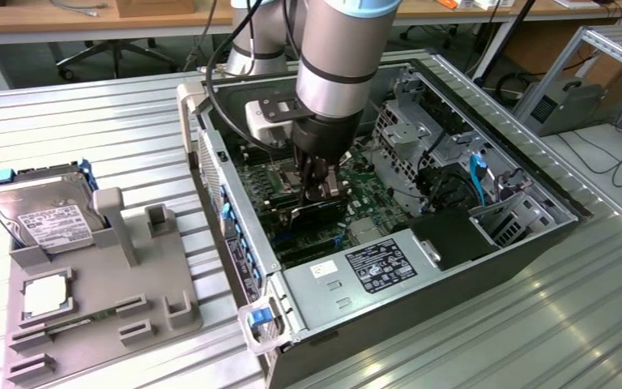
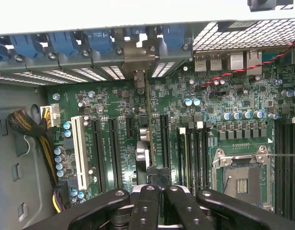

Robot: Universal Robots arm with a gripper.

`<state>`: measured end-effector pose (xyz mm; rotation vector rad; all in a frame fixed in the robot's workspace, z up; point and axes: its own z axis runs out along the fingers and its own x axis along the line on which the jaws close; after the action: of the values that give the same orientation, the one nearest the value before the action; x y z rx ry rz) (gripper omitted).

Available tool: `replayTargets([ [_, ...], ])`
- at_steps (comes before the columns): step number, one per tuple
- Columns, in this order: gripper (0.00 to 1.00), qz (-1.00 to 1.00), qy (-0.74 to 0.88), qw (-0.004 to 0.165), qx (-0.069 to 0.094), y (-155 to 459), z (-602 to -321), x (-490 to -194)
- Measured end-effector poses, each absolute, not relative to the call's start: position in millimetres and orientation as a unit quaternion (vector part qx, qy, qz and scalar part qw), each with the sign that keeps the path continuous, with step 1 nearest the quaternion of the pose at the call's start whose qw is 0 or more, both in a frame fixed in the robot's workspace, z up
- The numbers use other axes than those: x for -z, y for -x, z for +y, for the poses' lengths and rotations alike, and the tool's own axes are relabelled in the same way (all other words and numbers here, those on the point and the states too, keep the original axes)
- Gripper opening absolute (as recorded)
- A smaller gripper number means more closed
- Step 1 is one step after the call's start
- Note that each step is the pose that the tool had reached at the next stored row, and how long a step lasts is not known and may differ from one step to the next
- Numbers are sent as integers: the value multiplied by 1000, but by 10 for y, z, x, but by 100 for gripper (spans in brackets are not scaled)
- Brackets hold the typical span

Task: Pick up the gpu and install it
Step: 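Press down on the gpu until it lock into place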

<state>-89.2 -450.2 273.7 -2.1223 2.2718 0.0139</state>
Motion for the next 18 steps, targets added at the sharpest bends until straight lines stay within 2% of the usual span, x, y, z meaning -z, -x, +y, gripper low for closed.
replayTargets([
  [18,11,731,683,17,-5,896,-4503,-2684],
])
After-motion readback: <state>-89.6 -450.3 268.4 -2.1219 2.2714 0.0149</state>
